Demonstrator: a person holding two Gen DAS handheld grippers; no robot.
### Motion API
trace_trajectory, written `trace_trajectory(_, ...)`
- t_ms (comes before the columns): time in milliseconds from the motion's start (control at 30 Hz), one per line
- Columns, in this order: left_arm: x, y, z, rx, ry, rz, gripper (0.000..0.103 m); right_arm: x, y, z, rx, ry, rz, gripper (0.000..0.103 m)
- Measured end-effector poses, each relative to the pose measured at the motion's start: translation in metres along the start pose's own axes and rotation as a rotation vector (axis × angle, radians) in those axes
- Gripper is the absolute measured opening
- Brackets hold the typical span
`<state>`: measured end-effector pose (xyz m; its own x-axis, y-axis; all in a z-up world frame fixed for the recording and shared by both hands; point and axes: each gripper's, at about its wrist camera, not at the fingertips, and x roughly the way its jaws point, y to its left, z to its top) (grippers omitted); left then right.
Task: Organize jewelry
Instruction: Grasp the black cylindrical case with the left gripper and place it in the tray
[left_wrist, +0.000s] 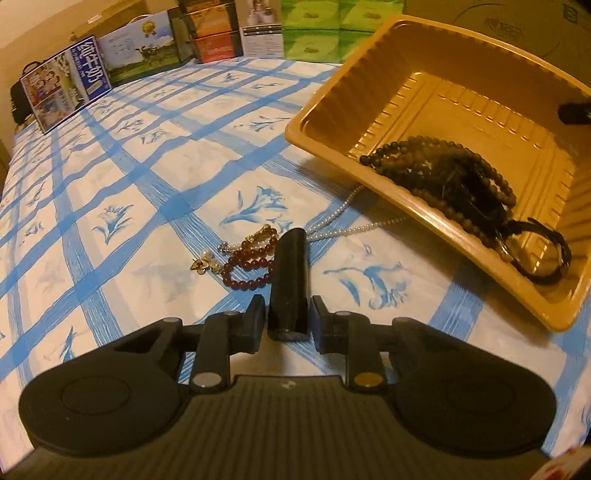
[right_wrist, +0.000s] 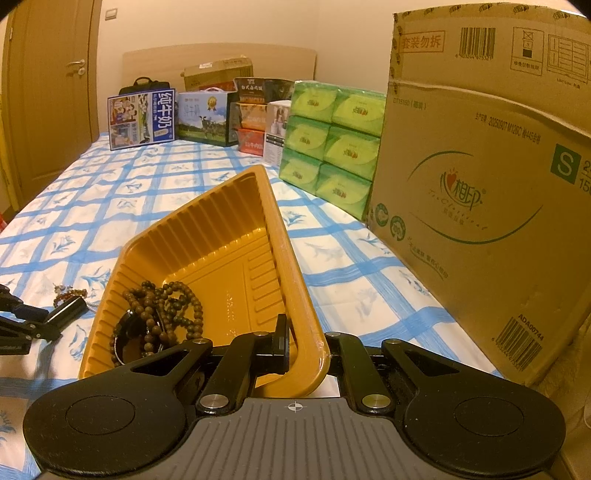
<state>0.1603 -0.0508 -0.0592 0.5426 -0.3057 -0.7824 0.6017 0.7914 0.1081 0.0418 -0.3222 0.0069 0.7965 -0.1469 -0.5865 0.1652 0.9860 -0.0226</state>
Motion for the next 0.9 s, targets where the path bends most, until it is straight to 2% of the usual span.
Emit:
trace_trajectory(400, 0.0050, -0.0045, 0.0043, -0.041, -0.009, 0.035, 0.023, -0.0002, 0.0004, 0.0003, -0.001, 0.000, -0.001, 0.007)
trace_trajectory(900, 0.0038, -0.0001, -0.0002, -0.117, -0.058, 0.026, 0.024, -0.0001, 0.0006, 0.0000, -0.001, 0.000, -0.001, 0.007)
